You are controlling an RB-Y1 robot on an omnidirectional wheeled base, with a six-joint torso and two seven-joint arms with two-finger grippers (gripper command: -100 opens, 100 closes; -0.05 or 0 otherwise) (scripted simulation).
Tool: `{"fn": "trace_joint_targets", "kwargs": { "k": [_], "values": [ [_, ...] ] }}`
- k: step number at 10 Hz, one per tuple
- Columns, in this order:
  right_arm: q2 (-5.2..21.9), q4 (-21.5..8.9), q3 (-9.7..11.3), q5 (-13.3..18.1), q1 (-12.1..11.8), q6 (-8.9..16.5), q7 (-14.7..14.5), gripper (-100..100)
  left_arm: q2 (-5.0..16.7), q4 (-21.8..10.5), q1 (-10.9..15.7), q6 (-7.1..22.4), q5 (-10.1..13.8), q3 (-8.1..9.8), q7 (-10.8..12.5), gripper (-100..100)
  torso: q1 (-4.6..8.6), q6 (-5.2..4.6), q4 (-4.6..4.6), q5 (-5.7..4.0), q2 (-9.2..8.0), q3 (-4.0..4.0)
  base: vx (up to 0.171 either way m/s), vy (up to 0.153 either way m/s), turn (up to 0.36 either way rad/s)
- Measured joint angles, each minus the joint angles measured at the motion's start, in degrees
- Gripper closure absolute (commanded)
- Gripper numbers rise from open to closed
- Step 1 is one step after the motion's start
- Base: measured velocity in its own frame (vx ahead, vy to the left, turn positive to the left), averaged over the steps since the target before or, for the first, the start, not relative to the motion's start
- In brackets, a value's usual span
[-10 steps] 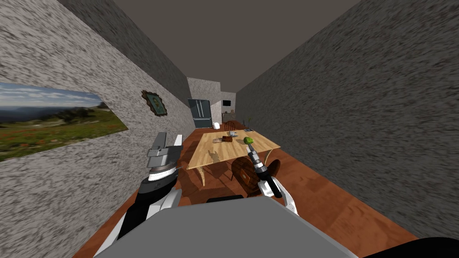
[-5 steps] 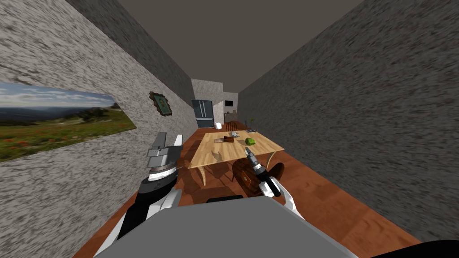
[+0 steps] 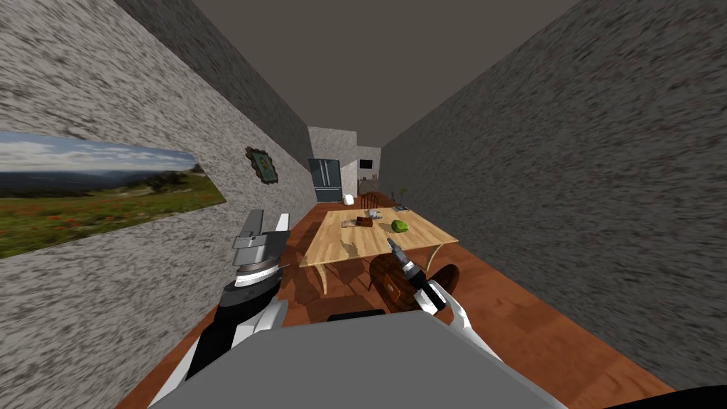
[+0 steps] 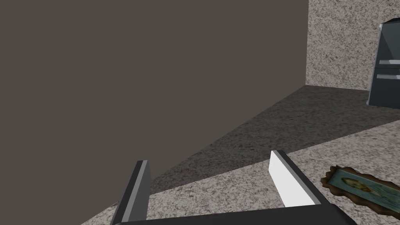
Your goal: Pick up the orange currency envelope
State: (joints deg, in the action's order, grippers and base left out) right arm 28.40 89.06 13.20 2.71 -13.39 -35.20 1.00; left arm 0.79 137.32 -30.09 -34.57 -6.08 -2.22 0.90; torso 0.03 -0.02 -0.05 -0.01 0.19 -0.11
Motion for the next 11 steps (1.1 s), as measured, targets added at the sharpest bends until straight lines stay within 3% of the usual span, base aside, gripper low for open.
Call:
{"fn": "trace_joint_targets", "kwargs": {
  "k": [6,8,11],
  "values": [
    [4.9,-10.6,3.1,2.4,2.3,-0.2,-0.6,-100,0.0,0.0,0.0,0.0,0.0,0.0,0.0,0,-0.11,0.01,0.02,0.02,-0.09,0.06,0.016,0.015,0.119],
    [7.6,-14.3,4.8,3.9,3.2,0.8,-1.3,-100,0.0,0.0,0.0,0.0,0.0,0.0,0.0,0,-0.18,0.02,0.02,0.05,-0.06,0.04,0.026,0.032,0.129],
    [9.4,-18.6,6.2,5.2,3.8,1.9,-2.0,-100,0.0,0.0,0.0,0.0,0.0,0.0,0.0,0,-0.19,-0.02,0.02,0.05,-0.1,0.06,0.019,0.038,0.12]
  ]
}}
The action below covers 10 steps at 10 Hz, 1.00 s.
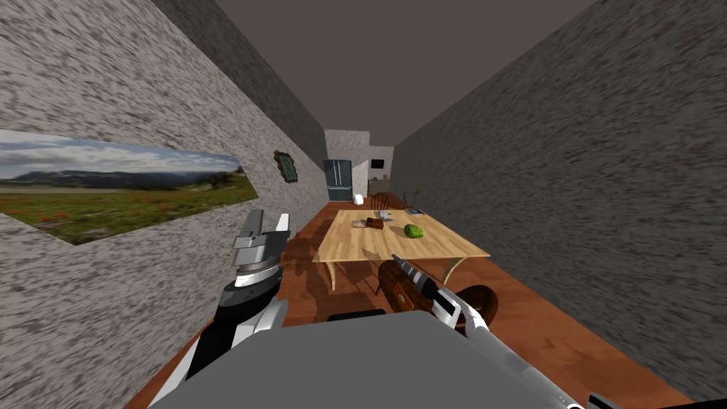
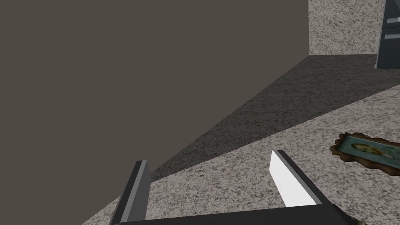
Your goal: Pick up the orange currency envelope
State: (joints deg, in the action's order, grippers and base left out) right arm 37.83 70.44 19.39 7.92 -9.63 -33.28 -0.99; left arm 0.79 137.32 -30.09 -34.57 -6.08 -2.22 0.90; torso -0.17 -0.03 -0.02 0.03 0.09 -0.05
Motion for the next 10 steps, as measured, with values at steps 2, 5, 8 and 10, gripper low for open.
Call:
{"fn": "trace_joint_targets", "kwargs": {
  "k": [2,5,8,10],
  "values": [
    [1.0,-3.0,1.0,1.0,0.4,0.6,-0.6,-100,0.0,0.0,0.0,0.0,0.0,0.0,0.0,0,-0.01,0.0,0.01,0.0,-0.02,0.02,0.022,0.042,0.123],
    [3.4,-7.7,2.7,2.5,1.0,1.0,-1.1,-100,0.0,0.0,0.0,0.0,0.0,0.0,0.0,0,-0.08,0.02,0.0,0.01,-0.01,0.0,0.023,0.056,0.147],
    [5.0,-11.7,4.7,4.6,0.6,2.8,-2.9,-100,0.0,0.0,0.0,0.0,0.0,0.0,0.0,0,-0.1,0.02,0.0,0.02,0.02,-0.01,0.028,0.051,0.116],
    [6.0,-15.8,6.3,5.7,2.1,3.1,-2.9,-100,0.0,0.0,0.0,0.0,0.0,0.0,0.0,0,-0.07,0.02,0.01,0.01,0.0,0.0,0.025,0.054,0.195]
  ]
}}
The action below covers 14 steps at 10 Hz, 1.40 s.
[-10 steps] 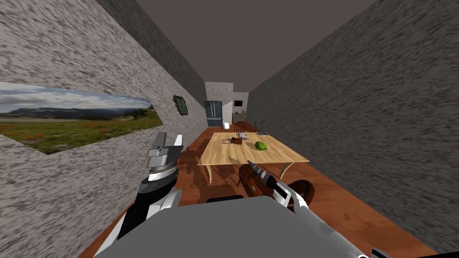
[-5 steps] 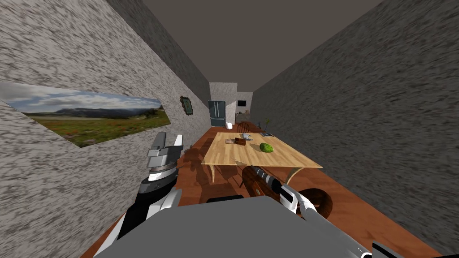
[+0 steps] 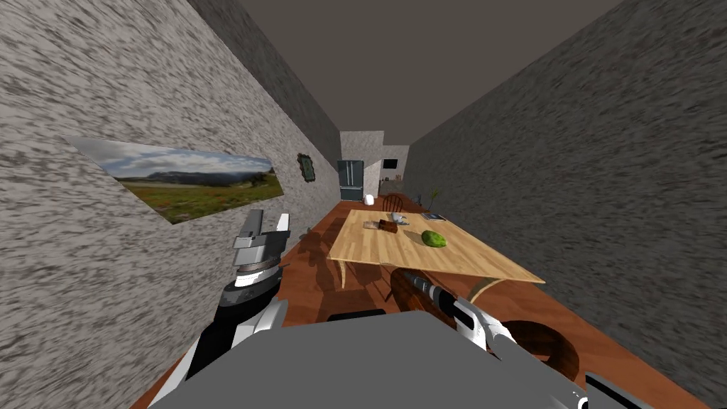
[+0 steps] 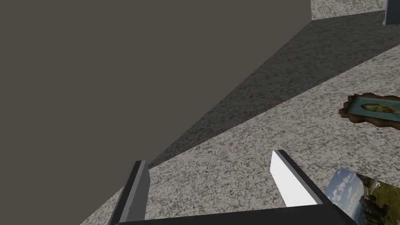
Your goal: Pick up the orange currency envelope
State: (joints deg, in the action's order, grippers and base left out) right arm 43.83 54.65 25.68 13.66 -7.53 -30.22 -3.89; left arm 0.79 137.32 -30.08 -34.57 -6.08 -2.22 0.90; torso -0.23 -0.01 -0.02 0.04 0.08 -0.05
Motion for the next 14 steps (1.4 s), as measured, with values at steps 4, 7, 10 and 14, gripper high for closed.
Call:
{"fn": "trace_joint_targets", "kwargs": {
  "k": [4,7,10,14],
  "values": [
    [1.8,-7.4,3.6,3.3,0.6,1.5,-2.0,-100,0.0,0.0,0.0,0.0,0.0,0.0,0.0,0,0.04,0.01,0.01,0.01,-0.01,0.01,0.024,0.037,0.187],
    [2.2,-11.2,5.5,5.7,-0.8,3.2,-4.7,-100,0.0,0.0,0.0,0.0,0.0,0.01,0.0,0,0.1,-0.06,0.01,-0.01,-0.06,0.03,0.021,0.02,0.134],
    [3.2,-15.2,8.2,8.2,-2.0,4.7,-6.3,-100,0.0,0.0,0.0,0.0,0.0,0.01,0.0,0,0.19,-0.06,0.02,-0.03,-0.1,0.05,0.012,-0.005,0.13],
    [2.9,-17.4,12.7,11.3,-3.7,6.5,-7.1,-100,0.0,0.0,0.0,0.0,0.0,0.01,0.0,0,0.2,-0.05,0.03,-0.04,-0.15,0.08,0.003,-0.013,0.077]
  ]
}}
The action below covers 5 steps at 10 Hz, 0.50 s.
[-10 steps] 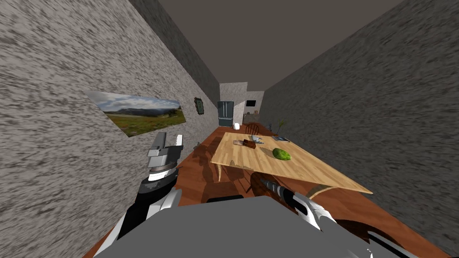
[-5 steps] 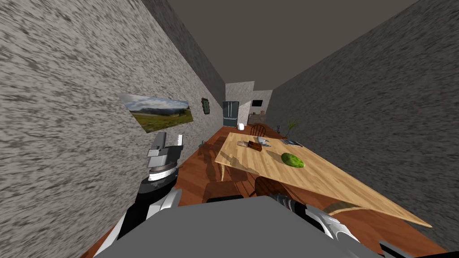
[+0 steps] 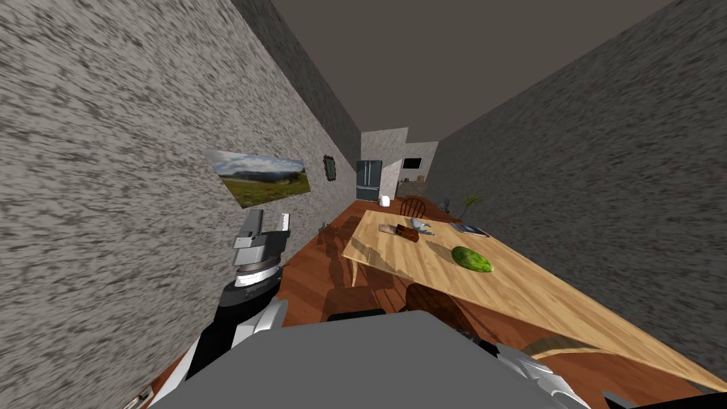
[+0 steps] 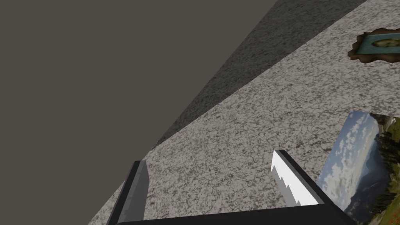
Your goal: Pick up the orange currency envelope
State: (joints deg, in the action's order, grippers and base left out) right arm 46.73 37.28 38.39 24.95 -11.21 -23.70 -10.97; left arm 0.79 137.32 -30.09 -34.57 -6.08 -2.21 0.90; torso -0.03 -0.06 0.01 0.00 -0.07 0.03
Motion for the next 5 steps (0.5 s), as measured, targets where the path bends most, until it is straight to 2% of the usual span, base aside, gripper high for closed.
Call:
{"fn": "trace_joint_targets", "kwargs": {
  "k": [1,2,3,4,5],
  "values": [
    [0.0,0.7,0.9,0.4,-0.6,1.0,0.3,-100,0.0,0.0,0.0,0.0,0.0,0.0,0.0,0,0.0,-0.01,0.0,0.01,0.0,0.0,-0.001,-0.007,-0.006],
    [-0.8,-0.8,0.7,0.5,-0.3,0.6,-0.3,-100,0.0,0.0,0.0,0.0,0.0,0.0,0.0,0,-0.01,-0.01,0.0,0.01,0.0,0.0,-0.006,-0.014,0.061],
    [-1.3,-1.1,1.6,1.0,-0.5,0.6,-0.5,-100,0.0,0.0,0.0,0.0,0.0,0.0,0.0,0,0.0,0.0,0.01,0.0,-0.01,0.01,-0.004,-0.009,0.017],
    [-1.4,-1.1,1.8,1.1,-0.5,0.7,-0.5,0,0.0,0.0,0.0,0.0,0.0,0.0,0.0,0,-0.01,-0.01,0.01,0.01,0.0,0.0,0.0,0.0,0.0],
    [-1.4,-1.1,1.7,1.1,-0.5,0.7,-0.5,-100,0.0,0.0,0.0,0.0,0.0,0.0,0.0,0,-0.03,-0.01,0.0,0.02,0.01,0.0,-0.044,-0.026,0.165]
  ]
}}
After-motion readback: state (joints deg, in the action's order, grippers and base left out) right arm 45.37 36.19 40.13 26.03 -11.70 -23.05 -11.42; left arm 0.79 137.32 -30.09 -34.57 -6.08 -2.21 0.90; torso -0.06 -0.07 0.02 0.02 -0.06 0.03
